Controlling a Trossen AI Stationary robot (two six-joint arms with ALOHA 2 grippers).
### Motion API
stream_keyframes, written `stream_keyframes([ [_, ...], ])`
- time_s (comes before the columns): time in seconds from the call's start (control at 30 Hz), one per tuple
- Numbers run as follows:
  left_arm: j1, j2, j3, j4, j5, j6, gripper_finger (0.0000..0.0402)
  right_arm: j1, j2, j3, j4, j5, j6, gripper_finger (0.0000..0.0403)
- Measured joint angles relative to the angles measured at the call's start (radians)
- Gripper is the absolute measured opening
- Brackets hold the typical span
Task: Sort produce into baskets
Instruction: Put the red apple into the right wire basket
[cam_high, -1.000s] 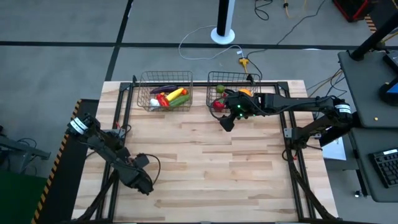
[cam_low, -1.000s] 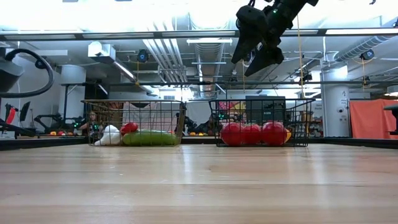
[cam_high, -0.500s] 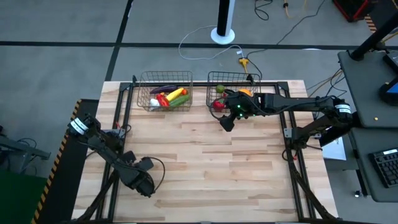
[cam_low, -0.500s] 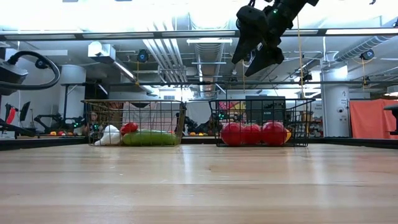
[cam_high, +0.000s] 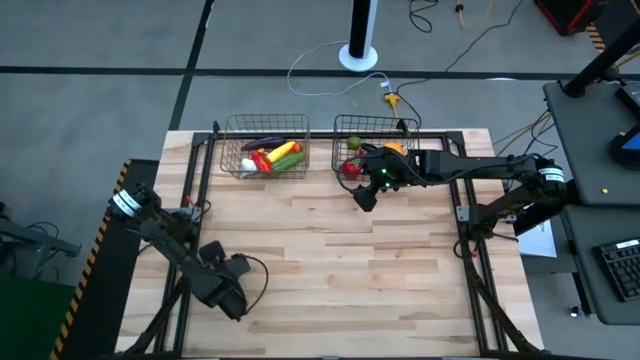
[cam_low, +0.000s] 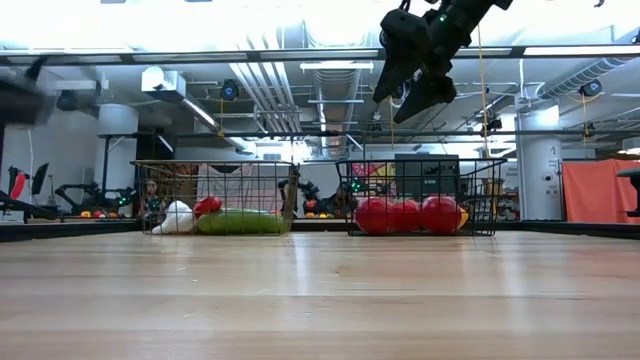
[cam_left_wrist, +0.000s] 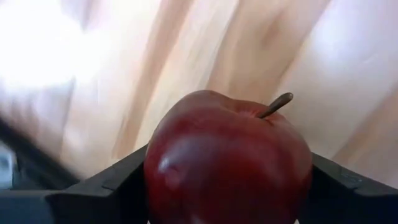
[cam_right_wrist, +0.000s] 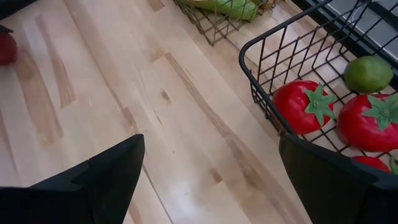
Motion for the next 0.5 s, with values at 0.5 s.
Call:
stream_keyframes([
  [0.5, -0.001, -0.018, 0.376, -0.092, -0.917, 0.226, 0.0273, 0.134, 0.007, -0.139, 0.58, -0.051, -0.307, 0.0364],
])
